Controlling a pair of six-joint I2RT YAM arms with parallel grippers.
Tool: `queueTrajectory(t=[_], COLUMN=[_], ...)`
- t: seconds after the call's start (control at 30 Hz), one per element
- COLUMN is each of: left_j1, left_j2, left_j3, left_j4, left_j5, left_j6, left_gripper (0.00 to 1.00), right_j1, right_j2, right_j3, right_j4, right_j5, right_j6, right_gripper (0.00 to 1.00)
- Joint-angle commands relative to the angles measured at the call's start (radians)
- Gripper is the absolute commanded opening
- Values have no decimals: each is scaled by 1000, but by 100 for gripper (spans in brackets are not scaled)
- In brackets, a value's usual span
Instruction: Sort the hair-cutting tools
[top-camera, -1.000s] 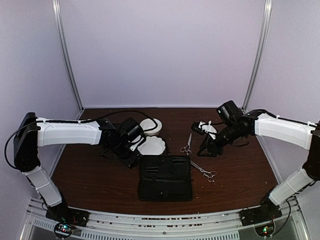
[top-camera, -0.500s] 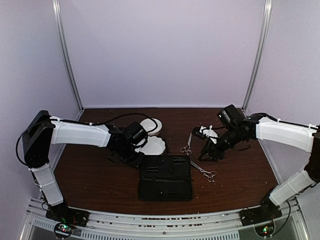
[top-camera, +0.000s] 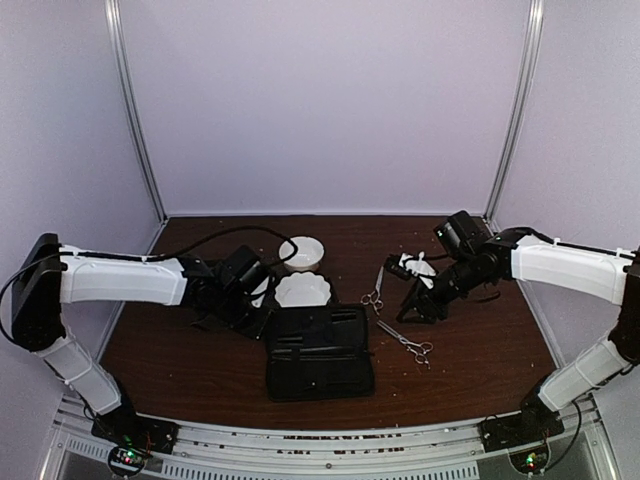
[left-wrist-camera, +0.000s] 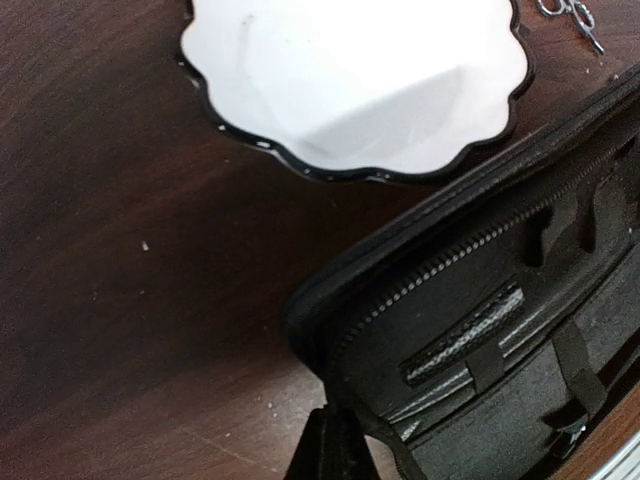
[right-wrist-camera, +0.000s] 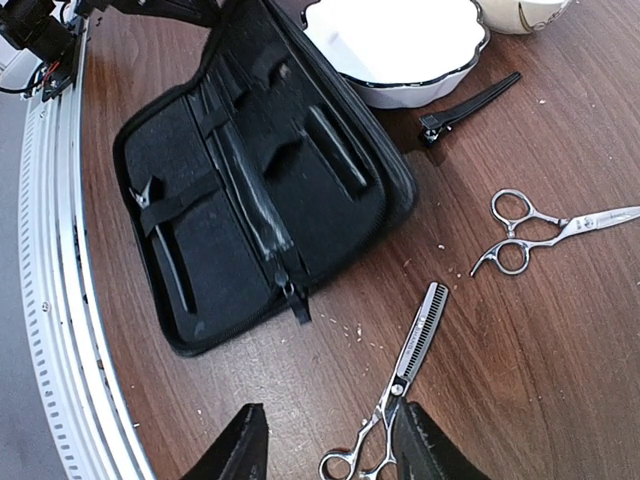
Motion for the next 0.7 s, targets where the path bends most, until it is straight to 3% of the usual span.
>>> queueTrajectory(t=[0.0, 0.4, 0.67], left_j1=[7, 30, 71], left_j2=[-94, -210, -188], left_j3=[-67, -135, -139], left_j4=[-13, -266, -232], left_j5=[-71, -234, -341], left_j6=[-3, -59, -44], left_gripper=[0, 0, 0], right_j1=[7, 43, 114], right_j2=[27, 166, 367], right_j3=[31, 155, 312], right_j4=[-1, 5, 4], right_j5=[22, 203, 263], right_j6=[-4, 50, 111], right_gripper=[45, 42, 44])
